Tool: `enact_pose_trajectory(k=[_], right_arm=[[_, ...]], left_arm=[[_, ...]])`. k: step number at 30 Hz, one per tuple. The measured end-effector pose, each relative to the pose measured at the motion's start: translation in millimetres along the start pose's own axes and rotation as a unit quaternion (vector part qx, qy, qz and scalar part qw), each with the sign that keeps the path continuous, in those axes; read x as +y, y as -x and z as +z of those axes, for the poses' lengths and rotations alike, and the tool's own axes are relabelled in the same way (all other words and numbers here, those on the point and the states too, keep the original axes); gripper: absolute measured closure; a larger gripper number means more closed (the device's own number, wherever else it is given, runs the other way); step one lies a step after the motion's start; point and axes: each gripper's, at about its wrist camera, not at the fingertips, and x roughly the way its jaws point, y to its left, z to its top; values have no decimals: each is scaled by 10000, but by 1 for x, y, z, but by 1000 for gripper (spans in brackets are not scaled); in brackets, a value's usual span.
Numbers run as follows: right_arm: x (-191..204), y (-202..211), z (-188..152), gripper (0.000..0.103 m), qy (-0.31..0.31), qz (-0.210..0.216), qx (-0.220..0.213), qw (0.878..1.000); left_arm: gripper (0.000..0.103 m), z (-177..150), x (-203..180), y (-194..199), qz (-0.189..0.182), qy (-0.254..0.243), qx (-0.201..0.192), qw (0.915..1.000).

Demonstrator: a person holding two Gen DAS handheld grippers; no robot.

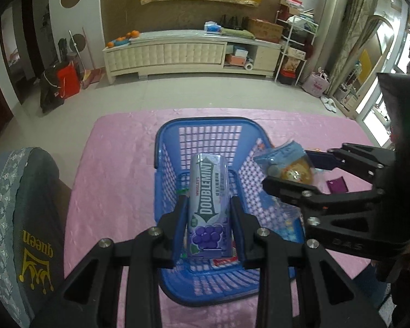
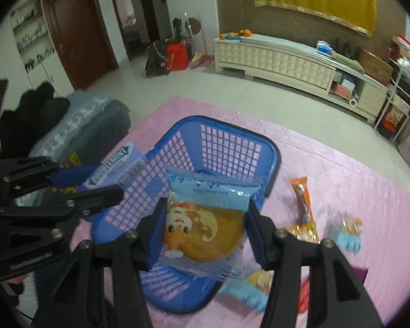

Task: Organize snacks
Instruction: 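Carry the gum box and bun bag into the basket and release them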

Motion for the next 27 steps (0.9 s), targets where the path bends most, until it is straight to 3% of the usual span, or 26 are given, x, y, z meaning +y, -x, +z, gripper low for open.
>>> enact_pose_trajectory(k=[10,13,14,27], right_arm=[[-13,-54,15,41,78,-303,351,9989],[-16,-49,14,20,90,-493,246,9984],[-17,-43,12,17,72,-528,166,9984],[-46,-20,-12,13,-546,-323,220,9977]], left_arm=[[74,11,16,-20,14,56,62,10000],[74,10,15,-21,-5,74,83,9999],[74,9,12,-20,-12,69,96,9999],[74,12,-13,-27,-209,-192,209,9994]])
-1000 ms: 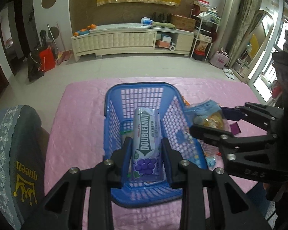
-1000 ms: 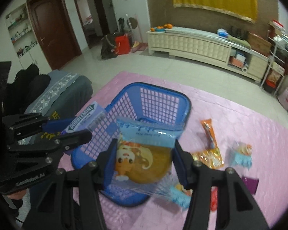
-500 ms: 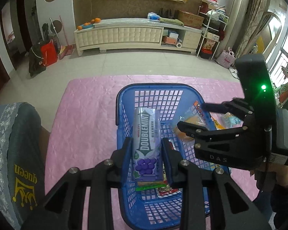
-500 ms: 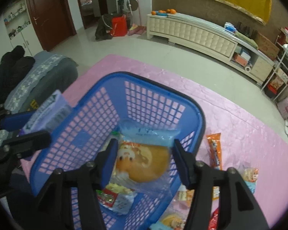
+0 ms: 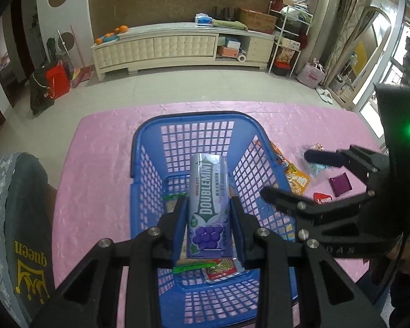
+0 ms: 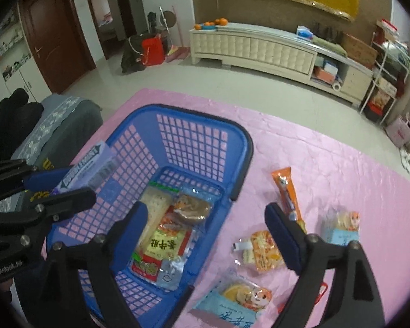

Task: Organize snacks
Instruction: 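Carry the gum box and bun bag into the basket and release them, then withdraw both tools from the basket toward the red packet and remaining snacks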

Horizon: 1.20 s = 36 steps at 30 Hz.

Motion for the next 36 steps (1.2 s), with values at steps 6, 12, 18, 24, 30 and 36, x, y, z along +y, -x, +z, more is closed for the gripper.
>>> enact_pose_trajectory(k=[6,12,18,24,30,36], right_arm=[[-11,-5,1,13,-194,-186,-46,9996],[-16,-19,6,13,-133,-137,181,9997],[-20,-16,7,13,-182,-172,-3,9997],[-9,13,-3,13,136,-373,-390,9985],[-5,51,-19,13,28,-498,-718,9962],[-12,95,-40,13,-274,-674,-1001,9923]], left_arm=[[74,10,-1,-20,17,-55,126,9999],[74,20,7,-42,69,-36,220,9997],[60,27,13,-47,170,18,49,9998],[42,16,0,-11,88,-72,-323,9994],[24,-1,-22,31,101,-316,-610,9976],[20,-16,-47,70,113,-505,-873,9948]])
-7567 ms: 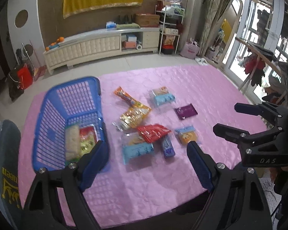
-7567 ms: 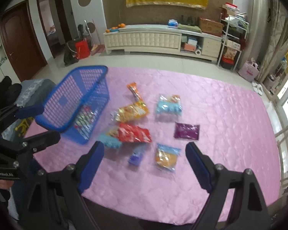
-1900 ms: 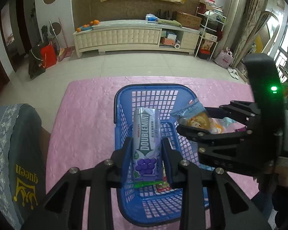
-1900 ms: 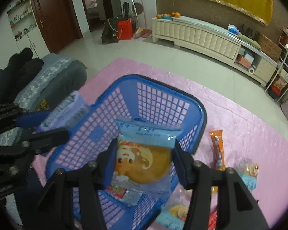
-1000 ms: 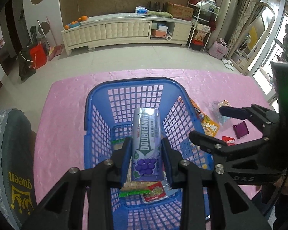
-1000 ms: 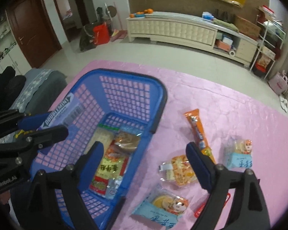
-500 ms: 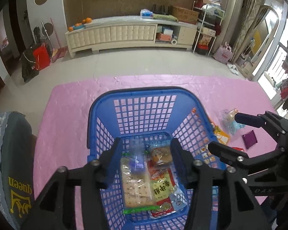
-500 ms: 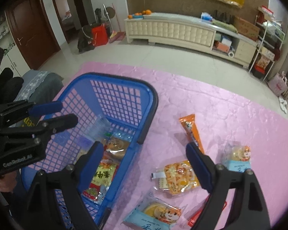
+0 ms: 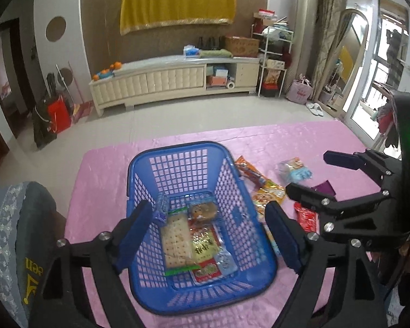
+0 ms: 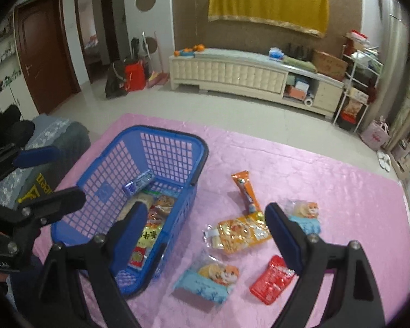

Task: Organize snacks
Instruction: 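Withdraw both tools from the basket toward the red packet and remaining snacks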

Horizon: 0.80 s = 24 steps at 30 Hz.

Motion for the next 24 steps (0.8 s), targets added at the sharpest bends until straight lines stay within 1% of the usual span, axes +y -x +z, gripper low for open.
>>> enact_pose_trajectory(k=[2,5,8,11,13,17,21,24], right_arm=[[-2,13,-5,13,-164,-93,-44,9998],[-7,30,-15,13,-292,-38,126,9995],[-9,47,-27,13,-264,-204,92,9994],[-13,60,-40,13,-262,-379,104,9989],[-19,66,-49,13,-342,-349,198,9986],[-33,74,-63,13,-531,-264,254,9979],[-44,83,-80,13,-669,-357,288,9967],[-56,85,-91,13,-806,-317,313,9958]], left_arm=[[20,-4,-10,13,22,-81,-92,9999],[20,-11,-20,25,18,-66,-192,9998],[20,-18,-33,32,-155,-65,-131,9998],[20,-26,-47,38,-211,-160,-181,9995],[20,-29,-56,40,-222,-204,-188,9994],[20,-39,-79,39,-321,-262,-70,9991],[20,-49,-96,31,-364,-286,133,9988],[20,-56,-109,25,-538,-266,259,9979]])
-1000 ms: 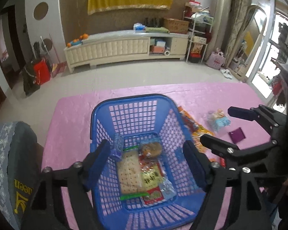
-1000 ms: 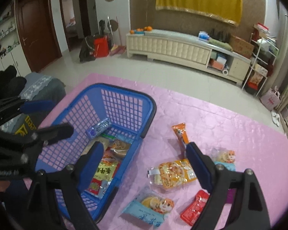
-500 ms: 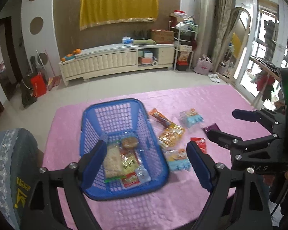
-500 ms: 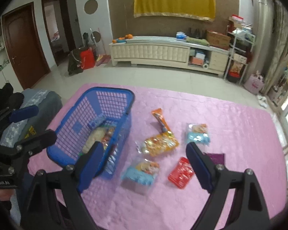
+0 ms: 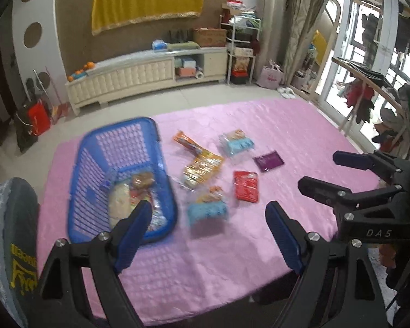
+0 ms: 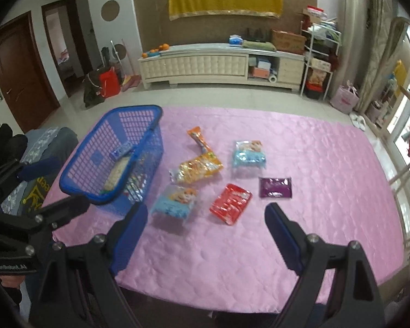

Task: Organize snacks
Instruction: 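Withdraw both tools from the basket toward the red packet and remaining snacks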

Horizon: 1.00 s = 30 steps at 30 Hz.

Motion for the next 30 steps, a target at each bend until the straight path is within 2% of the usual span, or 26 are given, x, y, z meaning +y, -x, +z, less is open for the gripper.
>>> enact_pose_trajectory(k=[2,7,11,17,20,26,30], right_arm=[[-12,-4,-9,13,-117,-36,112,9999],[-20,-21,-32,13,263,-641,324,9971],[-28,-32,-46,13,308,-473,303,9979],[-48,-47,-57,13,-2,-175,197,9997],[-56,-58,-58,13,-39,-173,248,9995],[-77,-88,-62,13,-312,-123,455,9984],[-83,-109,-63,13,-335,-109,601,9976]], left_arm=[[20,-5,-9,-5,-46,66,7,10000],[20,-17,-34,-24,-87,-121,131,9998],[20,-26,-50,-43,79,-282,259,9992],[20,-32,-47,-79,135,-23,538,9985],[20,-32,-45,-100,188,64,746,9970],[20,-24,-47,-135,409,-165,1019,9938],[20,-18,-40,-157,534,-112,1240,9908]])
